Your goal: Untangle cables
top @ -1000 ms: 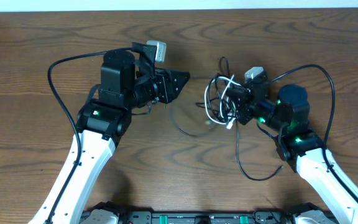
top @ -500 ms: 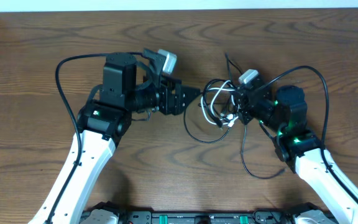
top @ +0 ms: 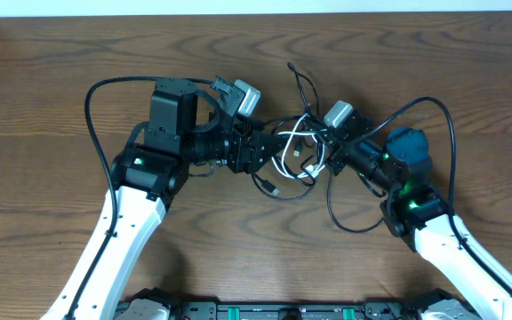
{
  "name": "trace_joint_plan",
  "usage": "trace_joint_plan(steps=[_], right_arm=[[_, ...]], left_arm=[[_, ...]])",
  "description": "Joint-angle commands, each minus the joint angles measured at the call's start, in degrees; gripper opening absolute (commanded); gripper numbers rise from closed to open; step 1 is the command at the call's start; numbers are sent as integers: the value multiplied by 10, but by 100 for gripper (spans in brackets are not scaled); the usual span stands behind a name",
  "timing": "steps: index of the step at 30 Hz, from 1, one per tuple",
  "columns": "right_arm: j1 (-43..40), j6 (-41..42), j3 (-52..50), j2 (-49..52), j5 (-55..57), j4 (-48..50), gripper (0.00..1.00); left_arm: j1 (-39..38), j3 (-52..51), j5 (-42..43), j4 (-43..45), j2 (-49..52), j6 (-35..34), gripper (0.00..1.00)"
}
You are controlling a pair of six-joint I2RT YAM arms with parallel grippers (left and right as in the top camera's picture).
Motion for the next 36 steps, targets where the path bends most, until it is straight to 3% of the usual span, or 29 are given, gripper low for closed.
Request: trace_joint_plan(steps=[1, 3, 5, 6, 8, 12, 13, 15, 18, 23, 26, 31, 36], right_arm=[[2, 33, 5, -5, -8, 23, 1], [3, 37, 5, -5, -8, 25, 1], [2, 46, 5, -5, -7, 25, 1], [2, 45, 5, -5, -7, 25, 1], [2, 45, 5, -5, -7, 24, 1], [2, 45, 5, -5, -7, 17, 22], [2, 45, 5, -5, -7, 5, 49], [2, 45, 5, -5, 0, -22, 75], [-2, 36, 5, -5, 39, -56, 81], [-7, 35, 5, -5, 120, -71, 96], [-7, 42, 5, -5, 124, -57, 99], [-7, 97, 5, -5, 124, -19, 99], [-6, 95, 5, -5, 37, 0, 99]], left_arm=[[-1, 14, 7, -1, 3, 8, 68], [-1, 14, 7, -1, 3, 8, 59], [-1, 14, 7, -1, 3, 8, 29], [-1, 14, 7, 0, 3, 8, 19], [-1, 14, 7, 2, 3, 8, 9], [-1, 14, 2, 35, 3, -4, 7], [-1, 14, -14, 44, 3, -7, 7], [-1, 14, -82, 44, 3, -33, 8], [0, 14, -180, 34, 3, -102, 7], [0, 14, -186, 29, 3, -109, 8], [0, 14, -134, 27, 3, -74, 7], [0, 14, 38, -2, 3, 90, 7], [0, 14, 94, 19, 3, 96, 7]])
